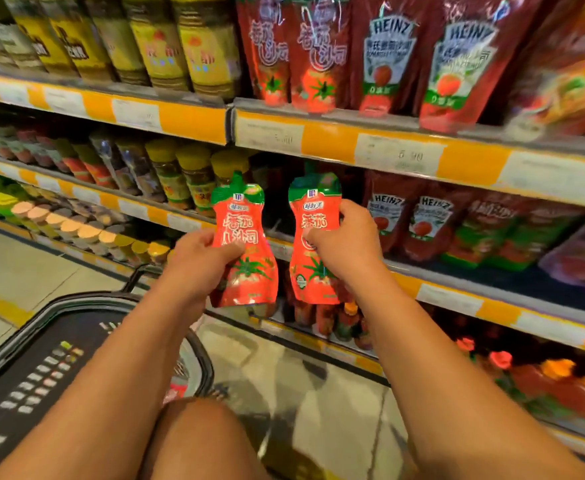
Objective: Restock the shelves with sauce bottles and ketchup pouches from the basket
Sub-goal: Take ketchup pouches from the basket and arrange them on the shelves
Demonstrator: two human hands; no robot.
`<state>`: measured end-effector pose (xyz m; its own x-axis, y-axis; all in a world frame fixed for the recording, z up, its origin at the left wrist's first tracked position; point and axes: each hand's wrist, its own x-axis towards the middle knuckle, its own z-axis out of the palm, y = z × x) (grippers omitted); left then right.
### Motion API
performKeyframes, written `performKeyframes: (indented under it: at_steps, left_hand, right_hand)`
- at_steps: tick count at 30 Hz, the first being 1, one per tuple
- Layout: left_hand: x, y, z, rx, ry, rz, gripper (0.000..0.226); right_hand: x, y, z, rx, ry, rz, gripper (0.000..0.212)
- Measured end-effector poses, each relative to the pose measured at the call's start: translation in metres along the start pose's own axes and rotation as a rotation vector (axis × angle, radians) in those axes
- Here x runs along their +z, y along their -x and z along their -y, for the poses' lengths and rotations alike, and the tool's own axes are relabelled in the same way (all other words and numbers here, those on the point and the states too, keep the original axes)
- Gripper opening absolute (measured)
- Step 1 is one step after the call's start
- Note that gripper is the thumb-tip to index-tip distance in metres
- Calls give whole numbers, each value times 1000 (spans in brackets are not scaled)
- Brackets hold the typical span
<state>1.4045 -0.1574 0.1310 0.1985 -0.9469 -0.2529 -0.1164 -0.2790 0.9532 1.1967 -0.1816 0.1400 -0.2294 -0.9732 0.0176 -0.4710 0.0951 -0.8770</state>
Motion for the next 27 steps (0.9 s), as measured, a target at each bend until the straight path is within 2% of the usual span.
performKeyframes:
  at_steps: [5,10,18,21,24,27]
  left_hand:
    - [39,-19,-8,39,73,-71,14]
    - [65,-32,-11,60,153,-167,17]
    - [89,-64,-31,139,163,-249,17]
    - [92,-77,-34,157,193,-261,28]
    - [94,-85,-38,199,164,-235,39]
    - [96,-88,-43,270,92,-200,42]
  right_hand:
    - [0,-24,4,8,125,-91,29]
    - [10,-40,10,65,188,-70,21]
    - [12,-71,19,132,246,-23,33]
    - [18,-85,14,110,263,-55,39]
    - [24,-91,9,54,284,-78,36]
    - [30,-93,2,13,211,-114,50]
